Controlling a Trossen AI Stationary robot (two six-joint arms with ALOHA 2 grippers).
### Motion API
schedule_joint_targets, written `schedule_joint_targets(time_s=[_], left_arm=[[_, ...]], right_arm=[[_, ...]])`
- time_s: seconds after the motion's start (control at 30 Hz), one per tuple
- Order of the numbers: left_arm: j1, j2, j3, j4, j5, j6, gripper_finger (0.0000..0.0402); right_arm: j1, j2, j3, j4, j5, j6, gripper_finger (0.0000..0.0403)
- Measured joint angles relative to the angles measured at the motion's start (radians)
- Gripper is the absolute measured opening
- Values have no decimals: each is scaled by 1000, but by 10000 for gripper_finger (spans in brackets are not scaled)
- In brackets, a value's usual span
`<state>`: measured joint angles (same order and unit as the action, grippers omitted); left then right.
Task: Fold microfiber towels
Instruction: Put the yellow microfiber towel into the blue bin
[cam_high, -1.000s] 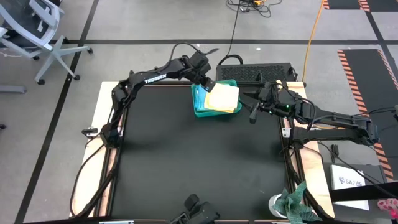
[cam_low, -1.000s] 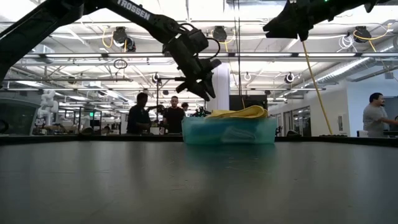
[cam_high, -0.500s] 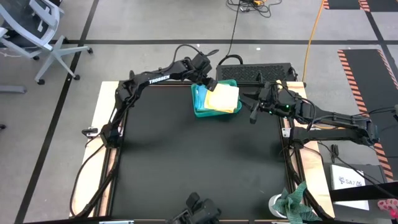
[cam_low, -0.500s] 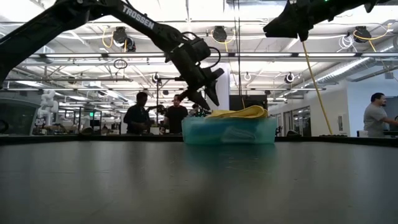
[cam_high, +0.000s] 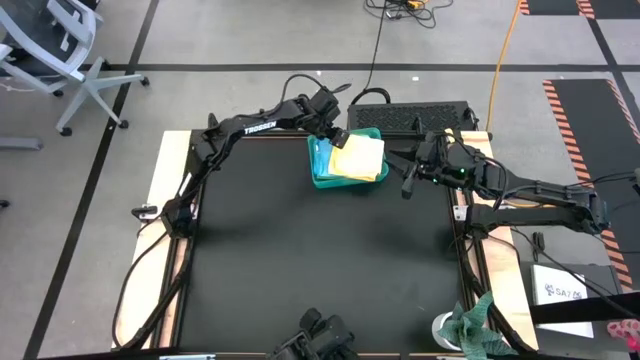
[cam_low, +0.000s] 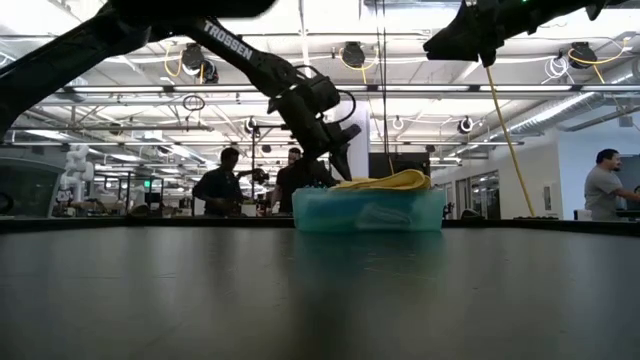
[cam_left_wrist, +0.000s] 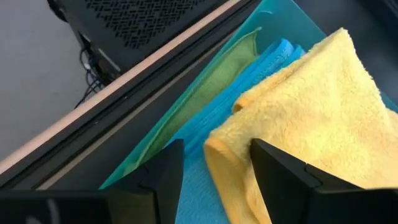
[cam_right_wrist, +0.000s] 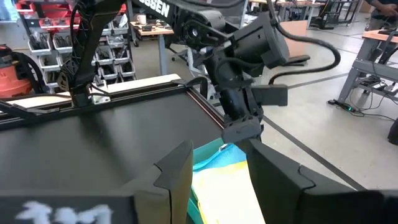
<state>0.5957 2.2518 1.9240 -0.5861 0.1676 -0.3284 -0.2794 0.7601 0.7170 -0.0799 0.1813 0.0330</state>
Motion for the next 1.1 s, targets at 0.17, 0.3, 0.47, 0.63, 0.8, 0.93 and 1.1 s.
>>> schedule_joint_targets(time_s=[0.17, 0.3, 0.47, 0.63, 0.8, 0.93, 1.1], left_arm=[[-3, 12, 0, 31, 16, -15, 189], [-3, 15, 0, 50, 24, -22, 189], [-9, 15, 0, 68, 31, -19, 189], [-18, 15, 0, 84, 33, -19, 189], [-19, 15, 0, 84, 27, -49, 177], [-19, 15, 0, 84, 21, -52, 126], [-19, 15, 0, 73, 16, -47, 30]], right_arm=[[0, 0, 0, 0, 0, 0, 141], [0, 0, 0, -2, 0, 0, 141], [0, 0, 0, -3, 0, 0, 141], [0, 0, 0, -4, 1, 0, 141], [0, 0, 0, -4, 1, 0, 141], [0, 0, 0, -4, 1, 0, 141], [0, 0, 0, -4, 1, 0, 141]])
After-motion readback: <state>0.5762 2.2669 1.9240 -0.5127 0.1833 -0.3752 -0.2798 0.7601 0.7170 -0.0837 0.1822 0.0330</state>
